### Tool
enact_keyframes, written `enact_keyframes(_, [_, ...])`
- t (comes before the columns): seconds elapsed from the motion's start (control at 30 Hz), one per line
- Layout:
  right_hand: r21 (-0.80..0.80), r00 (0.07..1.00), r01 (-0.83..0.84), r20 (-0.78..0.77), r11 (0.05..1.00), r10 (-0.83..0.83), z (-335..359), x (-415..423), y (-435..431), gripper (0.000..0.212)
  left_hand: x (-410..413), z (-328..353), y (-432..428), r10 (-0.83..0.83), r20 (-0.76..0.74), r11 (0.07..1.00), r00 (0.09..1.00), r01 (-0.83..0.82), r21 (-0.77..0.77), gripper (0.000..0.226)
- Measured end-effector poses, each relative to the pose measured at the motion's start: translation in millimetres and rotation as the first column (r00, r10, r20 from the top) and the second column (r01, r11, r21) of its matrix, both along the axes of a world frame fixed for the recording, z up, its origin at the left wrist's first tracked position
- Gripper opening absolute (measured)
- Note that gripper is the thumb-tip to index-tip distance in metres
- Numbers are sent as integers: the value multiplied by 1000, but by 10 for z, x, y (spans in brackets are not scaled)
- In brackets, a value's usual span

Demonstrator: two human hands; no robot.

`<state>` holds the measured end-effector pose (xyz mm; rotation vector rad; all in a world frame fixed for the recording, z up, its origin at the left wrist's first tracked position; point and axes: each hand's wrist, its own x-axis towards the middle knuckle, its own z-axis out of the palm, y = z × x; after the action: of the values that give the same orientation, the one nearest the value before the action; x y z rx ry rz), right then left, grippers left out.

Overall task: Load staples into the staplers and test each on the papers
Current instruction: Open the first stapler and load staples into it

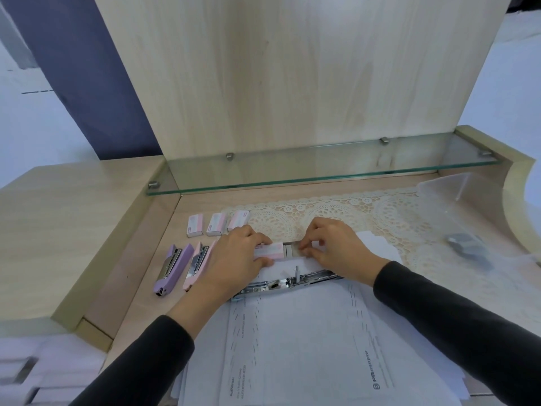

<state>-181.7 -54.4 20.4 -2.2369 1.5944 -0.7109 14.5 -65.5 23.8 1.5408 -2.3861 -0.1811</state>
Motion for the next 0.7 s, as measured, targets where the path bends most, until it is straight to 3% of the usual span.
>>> enact_keyframes(0.4, [-55,990,-78,-123,995,71,61,41,66,24,-13,-1,30,13,-14,1000,1000,-13,0,38])
enact_keyframes(0.6, [13,989,-39,-142,999,40,23,91,64,36,-30,-2,39,21,-33,1000,999,-21,0,37])
enact_keyframes(0.7, [18,992,-24,-125,1000,26,31,114,52,32,-38,0,46,19,-26,1000,999,-19,-1,37])
